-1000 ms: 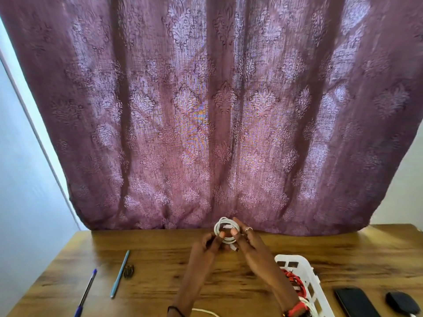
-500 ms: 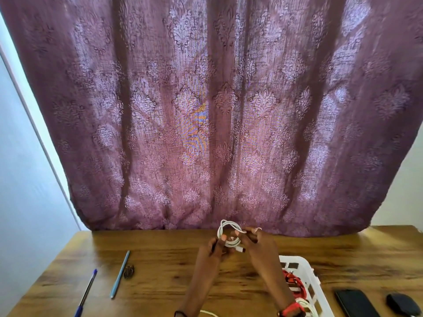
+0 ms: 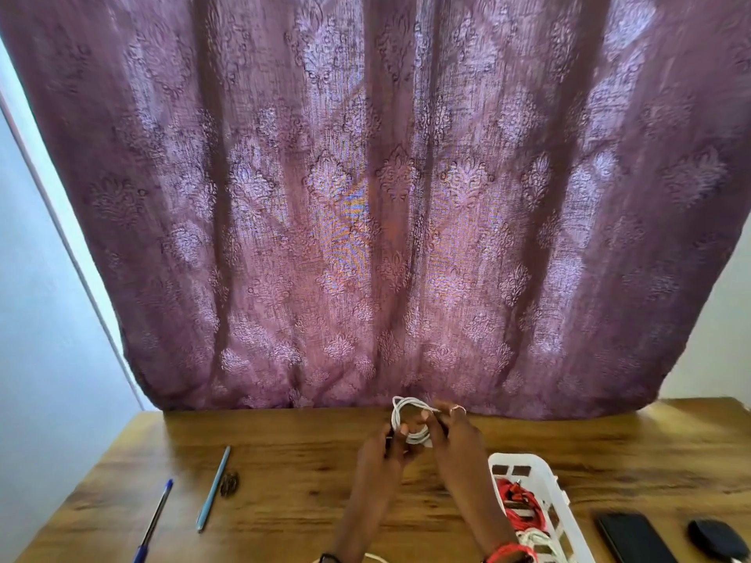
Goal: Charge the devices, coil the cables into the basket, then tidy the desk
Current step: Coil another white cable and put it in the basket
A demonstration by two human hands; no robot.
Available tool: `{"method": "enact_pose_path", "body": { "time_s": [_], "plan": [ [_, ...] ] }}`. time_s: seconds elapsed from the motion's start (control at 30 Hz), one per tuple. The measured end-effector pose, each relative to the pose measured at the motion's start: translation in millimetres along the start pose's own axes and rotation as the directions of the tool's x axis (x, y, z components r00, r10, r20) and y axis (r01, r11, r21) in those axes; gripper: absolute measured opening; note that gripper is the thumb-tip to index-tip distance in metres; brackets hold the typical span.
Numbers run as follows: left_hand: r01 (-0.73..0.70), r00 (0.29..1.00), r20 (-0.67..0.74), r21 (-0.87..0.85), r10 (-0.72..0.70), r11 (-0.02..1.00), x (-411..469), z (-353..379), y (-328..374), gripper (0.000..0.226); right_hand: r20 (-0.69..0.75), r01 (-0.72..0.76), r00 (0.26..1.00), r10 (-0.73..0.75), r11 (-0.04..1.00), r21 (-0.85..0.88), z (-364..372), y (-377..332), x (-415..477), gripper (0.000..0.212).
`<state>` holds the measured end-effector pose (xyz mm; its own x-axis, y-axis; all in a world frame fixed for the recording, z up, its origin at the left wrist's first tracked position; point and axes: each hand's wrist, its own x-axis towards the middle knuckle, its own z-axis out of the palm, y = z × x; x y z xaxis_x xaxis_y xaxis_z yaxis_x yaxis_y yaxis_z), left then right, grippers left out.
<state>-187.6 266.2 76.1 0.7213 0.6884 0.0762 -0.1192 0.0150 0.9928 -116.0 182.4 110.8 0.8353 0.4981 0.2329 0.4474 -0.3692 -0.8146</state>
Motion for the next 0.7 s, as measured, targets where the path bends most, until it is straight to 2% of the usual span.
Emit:
{"method": "enact_pose_path", "body": {
  "time_s": [0.13, 0.23, 0.33, 0.4, 0.53, 0.7],
  "plan": [
    [-0.025, 0.999, -0.042, 0.048, 0.027, 0.999, -1, -4, 0, 0.018, 0.046, 0.028, 0.999, -0.022, 0.988, -0.149, 1, 3, 2, 0.026],
    [-0.049, 0.998, -0.047, 0.077, 0.052, 0.996, 0, -10, 2, 0.018, 0.048, 0.043, 0.998, -0.042, 0.999, -0.025, -3, 3, 2, 0.024],
    [-0.029, 0.998, -0.047, 0.069, 0.032, 0.997, 3, -16, 4, 0.016, 0.15, 0.071, 0.985, -0.088, 0.991, 0.113, -16, 0, 4, 0.018],
    [-0.028, 0.999, -0.035, 0.088, 0.032, 0.996, 6, -20, 3, 0.015, 0.224, 0.103, 0.966, -0.128, 0.988, 0.119, -24, -3, 4, 0.01],
    [-0.019, 0.999, -0.031, 0.109, 0.022, 0.994, 7, -24, 1, 0.012, 0.312, 0.098, 0.941, -0.133, 0.987, 0.125, -40, -6, 2, 0.014],
    [0.01, 0.999, -0.034, 0.101, -0.007, 0.995, 6, -24, 0, 0.016, 0.263, 0.182, 0.958, -0.113, 0.95, -0.255, -35, 1, 9, 0.024]
  ]
}}
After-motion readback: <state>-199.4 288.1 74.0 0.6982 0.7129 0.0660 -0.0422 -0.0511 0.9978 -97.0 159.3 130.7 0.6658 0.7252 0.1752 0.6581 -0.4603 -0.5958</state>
